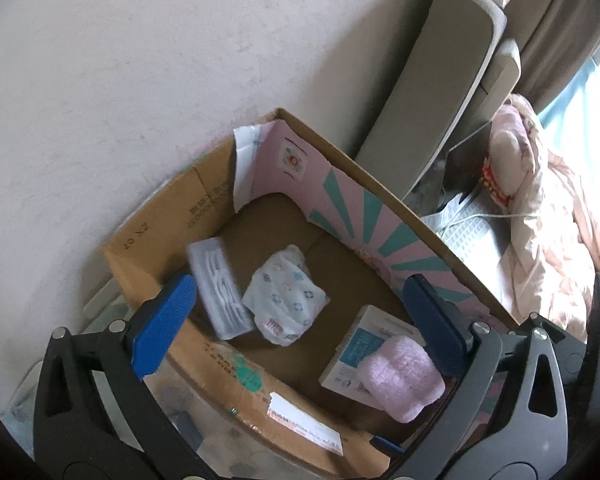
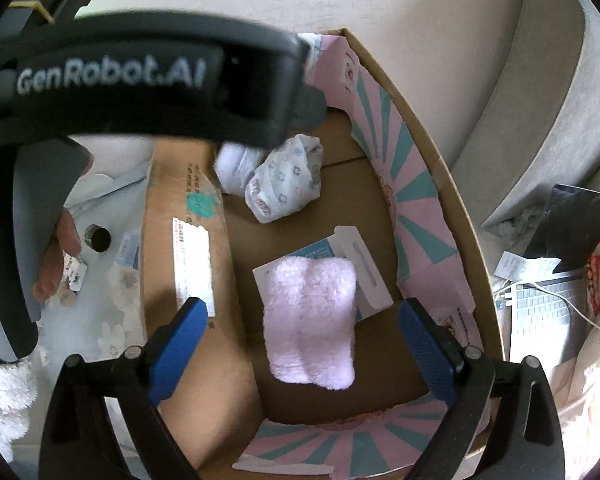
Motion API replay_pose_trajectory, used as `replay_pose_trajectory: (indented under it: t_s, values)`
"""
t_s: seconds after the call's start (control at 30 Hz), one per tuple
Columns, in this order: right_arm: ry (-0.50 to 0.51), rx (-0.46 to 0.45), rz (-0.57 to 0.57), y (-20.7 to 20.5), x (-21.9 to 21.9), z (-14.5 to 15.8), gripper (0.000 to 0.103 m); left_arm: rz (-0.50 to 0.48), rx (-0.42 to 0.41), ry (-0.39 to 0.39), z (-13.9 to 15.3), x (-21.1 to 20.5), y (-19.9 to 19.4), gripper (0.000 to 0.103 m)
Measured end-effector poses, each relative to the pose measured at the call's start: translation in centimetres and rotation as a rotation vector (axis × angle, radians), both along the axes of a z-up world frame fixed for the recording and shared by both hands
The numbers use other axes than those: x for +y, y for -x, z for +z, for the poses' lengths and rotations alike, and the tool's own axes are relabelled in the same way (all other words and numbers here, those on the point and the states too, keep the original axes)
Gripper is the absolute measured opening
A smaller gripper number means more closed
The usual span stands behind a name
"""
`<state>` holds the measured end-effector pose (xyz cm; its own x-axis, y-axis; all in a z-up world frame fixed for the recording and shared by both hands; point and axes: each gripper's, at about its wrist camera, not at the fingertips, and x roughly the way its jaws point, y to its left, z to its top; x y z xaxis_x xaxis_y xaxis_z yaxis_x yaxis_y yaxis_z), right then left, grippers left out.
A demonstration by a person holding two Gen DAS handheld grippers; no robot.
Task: Organize objects
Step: 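Open left tool over box to drop floss-pick box while right tool drops pink sponge, then move both open tools back over the remaining items on the bed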
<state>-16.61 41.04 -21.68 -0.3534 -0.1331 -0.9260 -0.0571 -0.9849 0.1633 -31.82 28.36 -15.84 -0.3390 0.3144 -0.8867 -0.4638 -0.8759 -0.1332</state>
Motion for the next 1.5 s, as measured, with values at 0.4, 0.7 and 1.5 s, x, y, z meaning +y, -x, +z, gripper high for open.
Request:
replay_pose_trajectory:
  t_s: [0.4, 0.7, 1.5]
  values:
    - [-0.037, 0.038, -0.014, -1.3, -0.3, 2.0, 0.095, -0.006, 0.038, -0.030, 3.1, -1.3, -1.8, 0.103]
    - [-0.072, 0.070, -0.012, -2.5, -0.5, 4.0, 0.095, 0.015, 0.090, -0.040, 6.5, -2.9, -4.2, 0.103]
    - [-0.132, 0.324, -0.002, -4.2, -3.2, 12.5, 0.095, 0.174, 0.268, -0.078, 15.9, -14.1, -11.2, 0.103]
